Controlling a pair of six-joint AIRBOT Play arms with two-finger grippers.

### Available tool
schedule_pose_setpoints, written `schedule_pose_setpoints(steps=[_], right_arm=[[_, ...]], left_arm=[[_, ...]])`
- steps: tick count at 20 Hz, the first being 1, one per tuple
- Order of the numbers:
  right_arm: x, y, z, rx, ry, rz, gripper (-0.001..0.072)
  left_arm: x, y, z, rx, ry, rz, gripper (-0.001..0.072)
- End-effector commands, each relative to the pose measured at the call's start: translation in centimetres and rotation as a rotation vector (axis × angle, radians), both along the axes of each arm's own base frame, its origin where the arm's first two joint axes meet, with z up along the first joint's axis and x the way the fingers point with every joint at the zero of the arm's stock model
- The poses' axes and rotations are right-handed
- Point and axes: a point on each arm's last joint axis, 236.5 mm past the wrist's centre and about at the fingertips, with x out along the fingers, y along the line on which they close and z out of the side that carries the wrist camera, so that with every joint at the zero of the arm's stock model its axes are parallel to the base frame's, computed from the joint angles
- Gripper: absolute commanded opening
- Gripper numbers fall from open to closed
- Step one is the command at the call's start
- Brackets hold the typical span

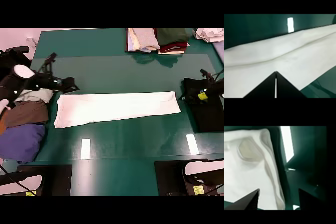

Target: Fold the shirts.

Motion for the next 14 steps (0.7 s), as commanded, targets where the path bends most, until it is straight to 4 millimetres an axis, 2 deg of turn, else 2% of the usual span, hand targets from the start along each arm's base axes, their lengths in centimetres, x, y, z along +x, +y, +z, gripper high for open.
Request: schedule_pose_setpoints(steps=[1, 3, 5, 6, 7, 8, 9, 11, 14], right_arm=[[-0.5, 2.7, -2.1, 0.159, 0.022, -0.001, 0.0544], [0.3, 5.0, -2.8, 0.183, 0.017, 0.035, 0.0426], [2.0, 6.6, -2.5, 0.176, -0.045, 0.066, 0.0067], [2.8, 7.1, -1.6, 0.172, -0.081, 0.075, 0.0015], [3.6, 7.5, 0.0, 0.170, -0.125, 0.088, 0.0015], [4.6, 7.8, 2.4, 0.166, -0.183, 0.103, 0.0014], [5.5, 8.4, 5.3, 0.169, -0.242, 0.122, 0.0014], [6.9, 10.2, 12.3, 0.196, -0.370, 0.136, 0.0014], [7.2, 14.2, 20.5, 0.187, -0.519, 0.210, 0.0014]], left_arm=[[-0.9, -6.0, -0.5, -0.015, -0.036, -0.064, 0.0026], [-2.1, -8.9, -2.5, -0.012, 0.009, -0.106, 0.0026], [-2.7, -11.5, -3.8, -0.008, 0.024, -0.146, 0.0026], [-2.6, -12.9, -4.1, -0.007, 0.021, -0.171, 0.0026], [-2.3, -14.0, -4.3, -0.007, 0.017, -0.191, 0.0026], [-1.9, -15.2, -4.5, -0.007, 0.011, -0.210, 0.0025], [-1.4, -16.2, -4.7, -0.010, 0.008, -0.221, 0.0026], [-0.5, -18.0, -5.5, -0.014, 0.015, -0.230, 0.0026], [-0.4, -19.9, -7.1, -0.011, 0.041, -0.254, 0.0025]])
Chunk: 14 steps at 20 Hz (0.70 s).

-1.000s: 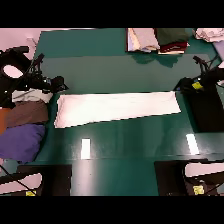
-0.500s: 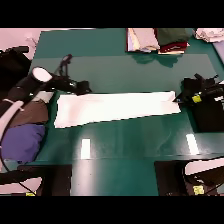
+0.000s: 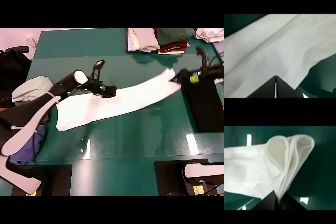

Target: Fold the shirts.

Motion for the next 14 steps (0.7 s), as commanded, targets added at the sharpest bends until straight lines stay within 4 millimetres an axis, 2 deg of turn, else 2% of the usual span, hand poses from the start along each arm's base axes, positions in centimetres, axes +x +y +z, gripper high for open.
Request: schedule_pose_setpoints(steps=[1, 4, 8, 11, 14], right_arm=[[-0.3, 5.2, 9.6, 0.024, -0.170, 0.075, 0.0015], [-1.3, 10.0, 13.6, 0.031, -0.239, 0.163, 0.0014], [-2.9, 15.1, 16.0, 0.054, -0.272, 0.259, 0.0015], [-3.6, 17.6, 17.3, 0.068, -0.300, 0.298, 0.0014], [-4.2, 19.5, 18.3, 0.088, -0.316, 0.315, 0.0014]], left_arm=[[0.1, -2.6, -1.9, 0.005, 0.022, -0.031, 0.0025], [-0.2, -3.0, -3.8, 0.019, 0.056, -0.031, 0.0025], [-0.5, -2.4, -4.7, 0.053, 0.073, -0.041, 0.0025], [-1.3, -1.5, -5.5, 0.113, 0.082, -0.082, 0.0026], [-1.6, -0.8, -4.7, 0.170, 0.069, -0.145, 0.0026]])
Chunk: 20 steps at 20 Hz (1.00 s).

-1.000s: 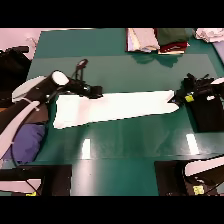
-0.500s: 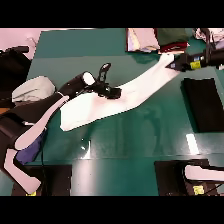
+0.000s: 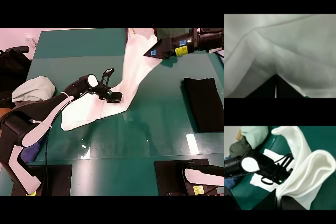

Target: Fold the shirts.

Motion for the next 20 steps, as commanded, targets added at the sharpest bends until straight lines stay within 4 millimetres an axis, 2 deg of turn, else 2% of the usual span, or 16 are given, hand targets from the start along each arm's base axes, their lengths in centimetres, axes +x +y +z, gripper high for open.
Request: schedule_pose_setpoints(steps=[1, 3, 4, 6, 8, 10, 11, 13, 14, 15, 16, 17, 18, 20], right_arm=[[-0.9, 2.8, 1.5, 0.033, -0.020, 0.033, 0.0014], [-1.6, 4.6, 1.6, 0.039, -0.028, 0.066, 0.0014], [-2.0, 5.6, 1.7, 0.043, -0.033, 0.084, 0.0015], [-2.8, 8.1, 1.7, 0.056, -0.044, 0.120, 0.0015], [-3.5, 11.1, 1.5, 0.076, -0.054, 0.156, 0.0015], [-4.5, 15.6, 0.6, 0.119, -0.040, 0.204, 0.0015], [-5.3, 18.4, 0.1, 0.160, -0.021, 0.237, 0.0015], [-7.2, 24.5, -1.8, 0.232, -0.012, 0.313, 0.0018], [-8.2, 27.5, -3.0, 0.251, -0.013, 0.349, 0.0084], [-8.9, 30.0, -4.3, 0.251, -0.014, 0.382, 0.0276], [-9.7, 31.8, -5.3, 0.246, -0.008, 0.417, 0.0351], [-10.0, 32.7, -5.6, 0.245, -0.009, 0.439, 0.0351], [-10.0, 32.7, -5.8, 0.231, -0.016, 0.461, 0.0347], [-8.7, 30.2, -7.3, 0.127, -0.038, 0.487, 0.0344]], left_arm=[[-0.1, 1.6, 0.7, 0.106, -0.027, -0.081, 0.0026], [1.5, 3.6, 2.6, 0.178, -0.047, -0.066, 0.0026], [2.7, 5.0, 4.3, 0.195, -0.069, -0.055, 0.0026], [5.3, 8.8, 9.0, 0.200, -0.141, 0.006, 0.0026], [7.6, 14.7, 14.9, 0.215, -0.241, 0.112, 0.0027], [8.1, 21.7, 21.2, 0.251, -0.350, 0.234, 0.0027], [7.8, 25.1, 24.5, 0.272, -0.415, 0.296, 0.0027], [6.3, 30.8, 30.6, 0.313, -0.544, 0.416, 0.0027], [5.3, 32.8, 33.0, 0.326, -0.597, 0.464, 0.0027], [4.2, 34.2, 35.1, 0.332, -0.642, 0.500, 0.0027], [3.3, 35.1, 36.5, 0.331, -0.670, 0.526, 0.0027], [2.5, 35.7, 37.6, 0.328, -0.692, 0.542, 0.0027], [2.0, 35.8, 38.2, 0.327, -0.701, 0.546, 0.0027], [1.5, 35.3, 38.5, 0.319, -0.705, 0.534, 0.0026]])
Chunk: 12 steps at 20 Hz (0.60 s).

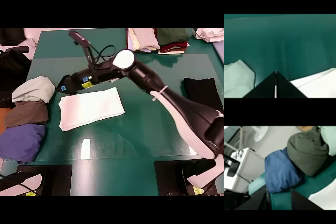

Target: Fold the shirts.

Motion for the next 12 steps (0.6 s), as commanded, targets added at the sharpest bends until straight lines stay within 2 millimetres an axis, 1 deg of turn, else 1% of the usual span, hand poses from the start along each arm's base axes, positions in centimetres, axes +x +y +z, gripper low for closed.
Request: schedule_pose_setpoints(steps=[1, 3, 4, 5, 7, 9, 10, 11, 12], right_arm=[[1.0, -1.8, -3.5, -0.142, -0.039, 0.047, 0.0343], [3.8, -6.9, -6.5, -0.296, 0.003, 0.011, 0.0339], [5.1, -9.9, -8.2, -0.361, 0.055, -0.016, 0.0302], [6.0, -12.7, -9.6, -0.404, 0.111, -0.044, 0.0302], [7.6, -18.4, -12.7, -0.457, 0.230, -0.131, 0.0301], [8.6, -23.6, -15.2, -0.468, 0.351, -0.269, 0.0302], [9.4, -25.8, -16.5, -0.459, 0.397, -0.365, 0.0302], [9.9, -27.5, -17.6, -0.452, 0.411, -0.441, 0.0306], [10.2, -28.6, -18.8, -0.442, 0.427, -0.506, 0.0391]], left_arm=[[-1.7, 0.9, 2.2, 0.018, -0.050, 0.020, 0.0026], [-1.6, -1.0, 2.1, 0.016, -0.053, -0.025, 0.0026], [-1.7, -2.2, 2.1, 0.015, -0.056, -0.051, 0.0026], [-1.7, -3.2, 2.3, 0.013, -0.064, -0.076, 0.0026], [-1.7, -4.8, 2.6, 0.009, -0.084, -0.112, 0.0026], [-1.7, -5.7, 2.9, 0.006, -0.099, -0.130, 0.0026], [-1.7, -5.9, 3.0, 0.005, -0.101, -0.134, 0.0026], [-1.6, -5.9, 2.8, 0.004, -0.098, -0.134, 0.0026], [-1.4, -5.9, 2.6, 0.005, -0.093, -0.134, 0.0026]])
